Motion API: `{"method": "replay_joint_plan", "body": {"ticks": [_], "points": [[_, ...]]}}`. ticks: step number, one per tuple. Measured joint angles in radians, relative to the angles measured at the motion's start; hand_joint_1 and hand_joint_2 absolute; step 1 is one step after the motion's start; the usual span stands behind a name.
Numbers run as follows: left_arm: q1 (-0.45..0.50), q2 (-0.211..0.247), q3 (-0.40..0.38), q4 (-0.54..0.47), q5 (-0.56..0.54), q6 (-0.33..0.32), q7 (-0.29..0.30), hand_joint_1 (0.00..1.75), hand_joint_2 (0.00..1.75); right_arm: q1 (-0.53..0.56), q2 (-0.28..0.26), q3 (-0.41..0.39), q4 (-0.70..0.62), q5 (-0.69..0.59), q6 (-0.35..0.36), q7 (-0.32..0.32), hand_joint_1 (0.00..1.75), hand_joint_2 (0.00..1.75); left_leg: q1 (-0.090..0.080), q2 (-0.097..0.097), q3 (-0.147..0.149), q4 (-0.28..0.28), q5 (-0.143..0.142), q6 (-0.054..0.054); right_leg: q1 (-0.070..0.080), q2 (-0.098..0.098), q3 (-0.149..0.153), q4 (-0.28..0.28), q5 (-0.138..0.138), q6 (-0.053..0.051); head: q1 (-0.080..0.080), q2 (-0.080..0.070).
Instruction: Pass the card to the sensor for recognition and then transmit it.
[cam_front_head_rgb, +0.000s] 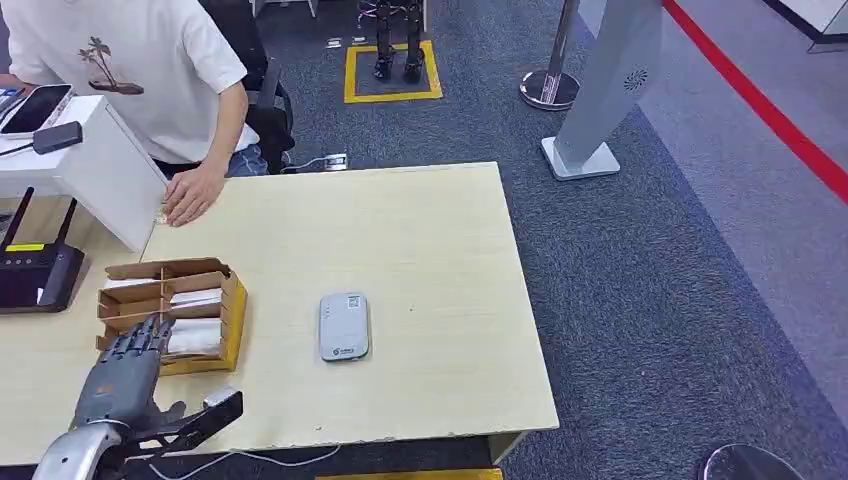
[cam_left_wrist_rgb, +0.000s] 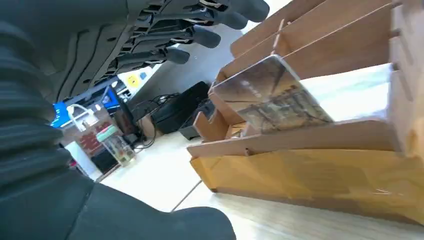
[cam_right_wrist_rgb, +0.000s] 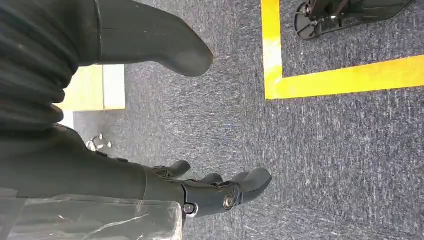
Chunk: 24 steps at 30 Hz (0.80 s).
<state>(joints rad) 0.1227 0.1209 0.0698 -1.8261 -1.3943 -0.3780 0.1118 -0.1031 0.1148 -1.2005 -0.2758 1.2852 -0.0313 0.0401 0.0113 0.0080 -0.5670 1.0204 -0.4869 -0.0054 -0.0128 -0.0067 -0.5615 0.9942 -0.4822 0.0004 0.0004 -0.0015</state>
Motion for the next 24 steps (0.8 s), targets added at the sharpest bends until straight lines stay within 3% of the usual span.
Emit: {"method": "replay_joint_plan", "body": {"ticks": [24], "points": [[0.002,-0.026,0.056,0.0,-0.015,-0.003,-0.018,0.0,1.75,0.0,-0.002,0.0,0.0,0.016,0.0,0.007,0.0,1.75,0.0,0.0,0.0,0.0,0.0,0.0,0.0,0.0,0.0,0.0,0.0,0.0,0.0,0.0]]}}
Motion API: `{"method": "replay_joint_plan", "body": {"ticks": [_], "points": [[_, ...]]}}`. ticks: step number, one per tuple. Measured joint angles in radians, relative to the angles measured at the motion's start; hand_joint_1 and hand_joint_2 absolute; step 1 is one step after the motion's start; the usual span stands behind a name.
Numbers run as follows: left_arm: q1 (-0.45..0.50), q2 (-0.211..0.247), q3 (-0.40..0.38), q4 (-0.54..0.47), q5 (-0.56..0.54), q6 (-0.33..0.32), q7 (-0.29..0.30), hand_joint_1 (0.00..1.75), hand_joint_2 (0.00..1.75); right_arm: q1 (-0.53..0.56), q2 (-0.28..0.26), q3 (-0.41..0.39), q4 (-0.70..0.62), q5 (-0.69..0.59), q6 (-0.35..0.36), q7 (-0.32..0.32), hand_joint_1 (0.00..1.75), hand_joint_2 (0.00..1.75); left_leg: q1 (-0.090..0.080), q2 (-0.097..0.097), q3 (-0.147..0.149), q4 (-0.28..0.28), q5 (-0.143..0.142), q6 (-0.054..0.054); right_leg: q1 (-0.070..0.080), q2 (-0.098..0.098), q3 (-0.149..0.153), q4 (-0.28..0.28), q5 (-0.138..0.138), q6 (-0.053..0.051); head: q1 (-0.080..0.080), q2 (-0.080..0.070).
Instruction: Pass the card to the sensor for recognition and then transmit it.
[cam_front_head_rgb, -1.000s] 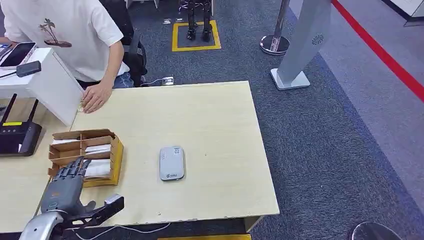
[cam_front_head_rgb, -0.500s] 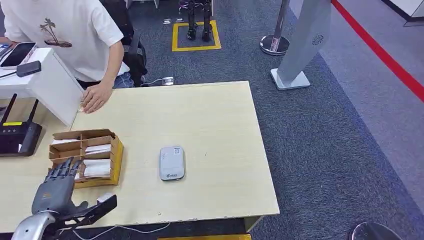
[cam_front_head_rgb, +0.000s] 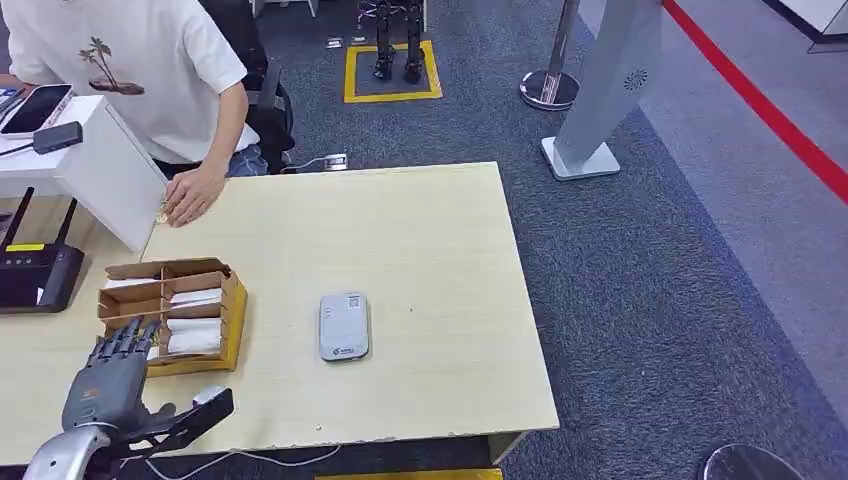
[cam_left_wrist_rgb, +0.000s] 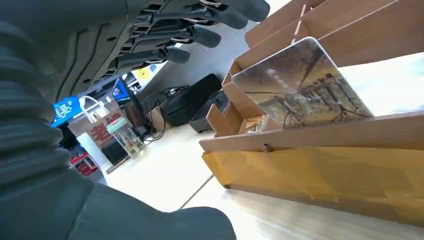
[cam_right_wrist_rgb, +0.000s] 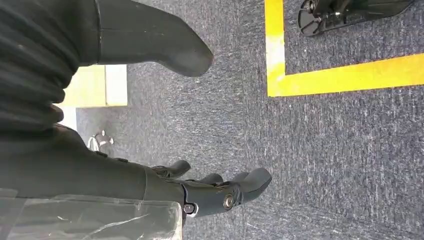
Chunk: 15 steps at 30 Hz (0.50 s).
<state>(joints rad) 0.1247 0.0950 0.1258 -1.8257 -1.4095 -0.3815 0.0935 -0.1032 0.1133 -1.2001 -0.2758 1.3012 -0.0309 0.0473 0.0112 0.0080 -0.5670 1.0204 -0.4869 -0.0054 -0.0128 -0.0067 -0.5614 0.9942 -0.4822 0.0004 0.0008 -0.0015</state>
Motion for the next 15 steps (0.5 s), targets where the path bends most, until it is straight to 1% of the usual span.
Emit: {"method": "replay_joint_plan", "body": {"ticks": [5,15], "points": [[-0.014,-0.003,0.003,0.013,0.008,-0.002,-0.006,0.0,1.75,-0.001,-0.002,0.002,0.0,0.008,0.002,-0.002,0.0,1.75,0.0,0.0,0.0,0.0,0.0,0.0,0.0,0.0,0.0,0.0,0.0,0.0,0.0,0.0],[-0.068,-0.018,0.003,0.073,0.021,0.008,-0.018,0.0,1.75,-0.001,-0.006,0.006,0.0,0.018,0.004,-0.011,0.0,1.75,0.0,0.0,0.0,0.0,0.0,0.0,0.0,0.0,0.0,0.0,0.0,0.0,0.0,0.0]]}}
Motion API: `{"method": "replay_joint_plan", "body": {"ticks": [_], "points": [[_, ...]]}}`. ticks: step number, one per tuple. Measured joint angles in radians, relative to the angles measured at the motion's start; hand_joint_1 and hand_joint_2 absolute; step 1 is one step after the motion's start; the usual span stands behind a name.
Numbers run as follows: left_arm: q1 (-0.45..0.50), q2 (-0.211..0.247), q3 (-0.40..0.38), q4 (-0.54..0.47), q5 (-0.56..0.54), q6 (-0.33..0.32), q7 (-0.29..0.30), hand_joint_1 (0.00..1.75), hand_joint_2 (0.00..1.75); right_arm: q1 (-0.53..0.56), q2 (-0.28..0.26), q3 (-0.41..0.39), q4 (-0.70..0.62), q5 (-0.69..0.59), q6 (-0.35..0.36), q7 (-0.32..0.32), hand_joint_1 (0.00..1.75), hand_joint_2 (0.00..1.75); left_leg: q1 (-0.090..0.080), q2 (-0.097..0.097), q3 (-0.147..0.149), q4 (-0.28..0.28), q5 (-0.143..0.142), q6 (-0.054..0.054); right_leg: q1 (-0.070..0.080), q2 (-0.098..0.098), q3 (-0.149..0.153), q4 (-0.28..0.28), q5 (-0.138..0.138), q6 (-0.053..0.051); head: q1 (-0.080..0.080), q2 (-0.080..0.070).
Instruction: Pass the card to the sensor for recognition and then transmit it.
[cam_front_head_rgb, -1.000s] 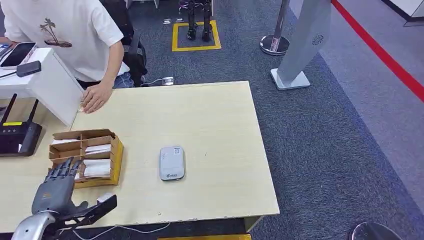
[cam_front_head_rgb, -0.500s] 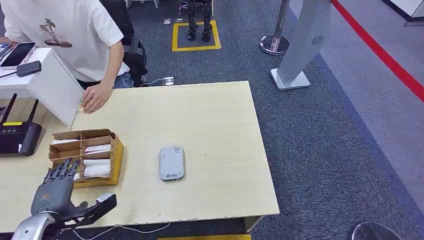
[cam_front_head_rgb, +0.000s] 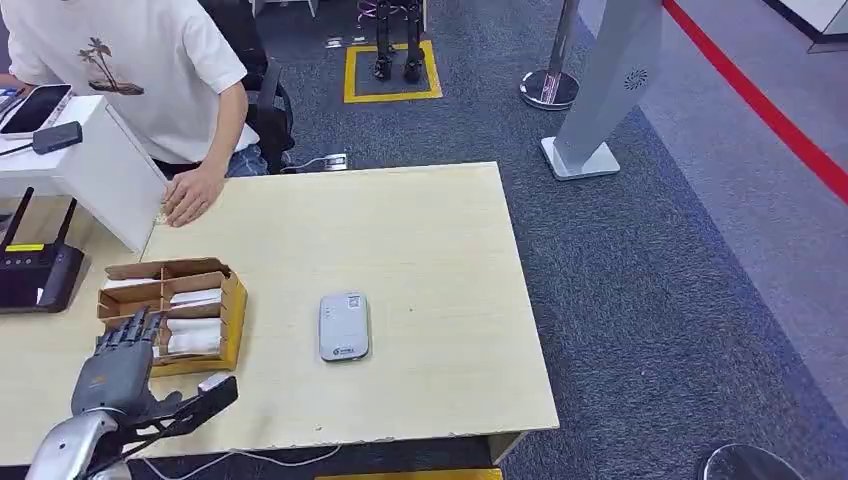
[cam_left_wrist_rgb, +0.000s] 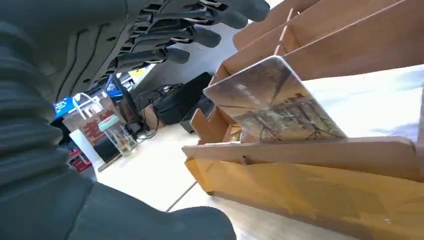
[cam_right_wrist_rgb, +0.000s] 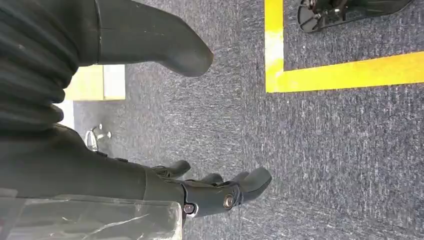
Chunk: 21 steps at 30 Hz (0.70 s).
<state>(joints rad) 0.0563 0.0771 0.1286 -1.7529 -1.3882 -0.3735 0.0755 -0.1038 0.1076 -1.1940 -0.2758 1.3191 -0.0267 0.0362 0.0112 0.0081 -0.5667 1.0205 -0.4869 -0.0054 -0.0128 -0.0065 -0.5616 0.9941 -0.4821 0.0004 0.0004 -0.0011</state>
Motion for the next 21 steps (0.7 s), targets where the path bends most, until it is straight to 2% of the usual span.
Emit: {"method": "replay_joint_plan", "body": {"ticks": [13,14,15,16,21], "points": [[-0.023,-0.018,-0.002,0.034,0.009,0.007,0.0,0.0,1.75,0.0,0.0,0.002,0.0,0.001,0.001,0.002,0.0,1.75,0.0,0.0,0.0,0.0,0.0,0.0,0.0,0.0,0.0,0.0,0.0,0.0,0.0,0.0],[-0.023,-0.019,-0.003,0.034,0.009,0.007,0.0,1.54,1.75,0.0,0.0,0.002,0.0,0.001,0.001,0.002,0.0,1.75,0.0,0.0,0.0,0.0,0.0,0.0,0.0,0.0,0.0,0.0,0.0,0.0,0.0,0.0],[-0.023,-0.019,-0.004,0.034,0.009,0.007,0.0,1.69,1.75,0.0,0.0,0.002,0.0,0.001,0.001,0.002,0.0,1.75,0.0,0.0,0.0,0.0,0.0,0.0,0.0,0.0,0.0,0.0,0.0,0.0,0.0,0.0],[-0.023,-0.02,-0.005,0.034,0.009,0.007,0.0,1.75,1.75,0.0,0.0,0.002,0.0,0.001,0.001,0.002,0.0,1.75,0.0,0.0,0.0,0.0,0.0,0.0,0.0,0.0,0.0,0.0,0.0,0.0,0.0,0.0],[-0.023,-0.021,-0.016,0.034,0.012,0.01,-0.003,1.75,1.75,0.0,0.0,0.003,0.0,0.002,0.004,0.002,0.0,1.75,0.0,0.0,0.0,0.0,0.0,0.0,0.0,0.0,0.0,0.0,0.0,0.0,0.0,0.0]]}}
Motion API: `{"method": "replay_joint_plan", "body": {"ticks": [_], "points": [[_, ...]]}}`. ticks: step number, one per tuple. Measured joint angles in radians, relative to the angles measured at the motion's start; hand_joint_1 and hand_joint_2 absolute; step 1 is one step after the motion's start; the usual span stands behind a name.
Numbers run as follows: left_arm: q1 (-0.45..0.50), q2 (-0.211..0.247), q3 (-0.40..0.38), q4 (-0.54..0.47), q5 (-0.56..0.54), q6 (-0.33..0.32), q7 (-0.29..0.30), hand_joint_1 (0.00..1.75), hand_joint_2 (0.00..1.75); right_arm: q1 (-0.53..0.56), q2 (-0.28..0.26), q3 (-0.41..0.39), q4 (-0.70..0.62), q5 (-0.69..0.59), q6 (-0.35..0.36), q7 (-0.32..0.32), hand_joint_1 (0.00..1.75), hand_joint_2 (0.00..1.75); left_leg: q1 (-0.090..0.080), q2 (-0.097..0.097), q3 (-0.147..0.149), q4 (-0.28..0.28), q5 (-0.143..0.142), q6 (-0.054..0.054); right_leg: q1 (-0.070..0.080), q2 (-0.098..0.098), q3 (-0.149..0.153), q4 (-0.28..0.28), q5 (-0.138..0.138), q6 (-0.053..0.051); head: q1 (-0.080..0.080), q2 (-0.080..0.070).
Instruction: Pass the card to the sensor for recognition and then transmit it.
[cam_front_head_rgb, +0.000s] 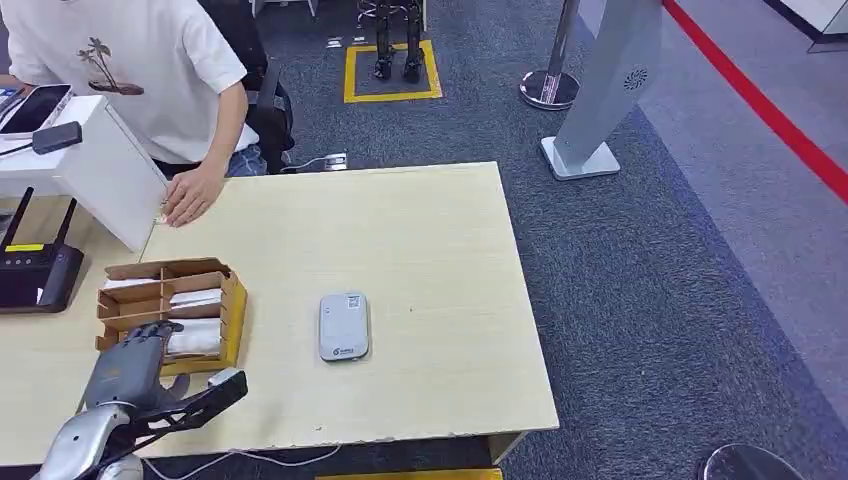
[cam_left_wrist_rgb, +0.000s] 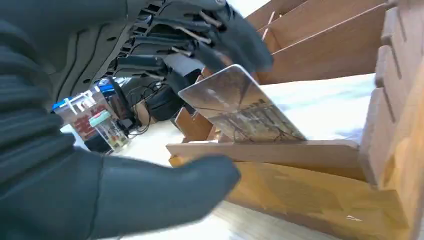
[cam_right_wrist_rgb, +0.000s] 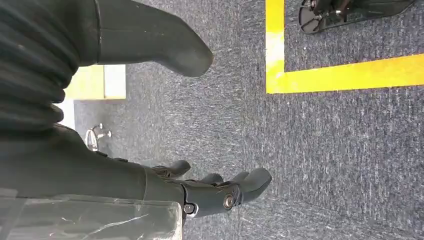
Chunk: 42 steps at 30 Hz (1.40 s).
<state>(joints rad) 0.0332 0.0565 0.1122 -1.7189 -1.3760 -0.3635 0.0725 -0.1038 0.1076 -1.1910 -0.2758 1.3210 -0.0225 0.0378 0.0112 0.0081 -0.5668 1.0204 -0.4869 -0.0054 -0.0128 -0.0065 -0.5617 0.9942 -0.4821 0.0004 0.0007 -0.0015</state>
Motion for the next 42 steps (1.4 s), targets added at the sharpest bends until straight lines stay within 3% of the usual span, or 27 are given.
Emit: {"method": "replay_joint_plan", "body": {"ticks": [27,36,42], "points": [[-0.003,0.014,-0.036,0.0,0.034,0.056,0.01,1.75,1.75,0.0,0.0,0.0,0.0,0.001,0.0,0.003,0.0,1.75,0.0,0.0,0.0,0.0,0.0,0.0,0.0,0.0,0.0,0.0,0.0,0.0,0.0,0.0],[-0.1,0.037,-0.011,0.0,0.036,0.074,0.014,1.75,1.75,0.0,0.0,0.0,0.0,0.001,0.0,0.003,0.0,1.75,0.0,0.0,0.0,0.0,0.001,0.0,0.0,0.0,0.0,0.0,0.001,-0.001,0.0,0.0],[-0.168,0.064,0.026,0.0,0.053,0.04,0.003,1.75,1.75,0.0,0.0,0.0,0.0,0.013,0.01,0.003,0.0,1.75,0.0,0.0,0.0,0.0,0.001,0.0,0.0,0.0,0.0,0.001,0.001,-0.001,0.0,0.0]]}}
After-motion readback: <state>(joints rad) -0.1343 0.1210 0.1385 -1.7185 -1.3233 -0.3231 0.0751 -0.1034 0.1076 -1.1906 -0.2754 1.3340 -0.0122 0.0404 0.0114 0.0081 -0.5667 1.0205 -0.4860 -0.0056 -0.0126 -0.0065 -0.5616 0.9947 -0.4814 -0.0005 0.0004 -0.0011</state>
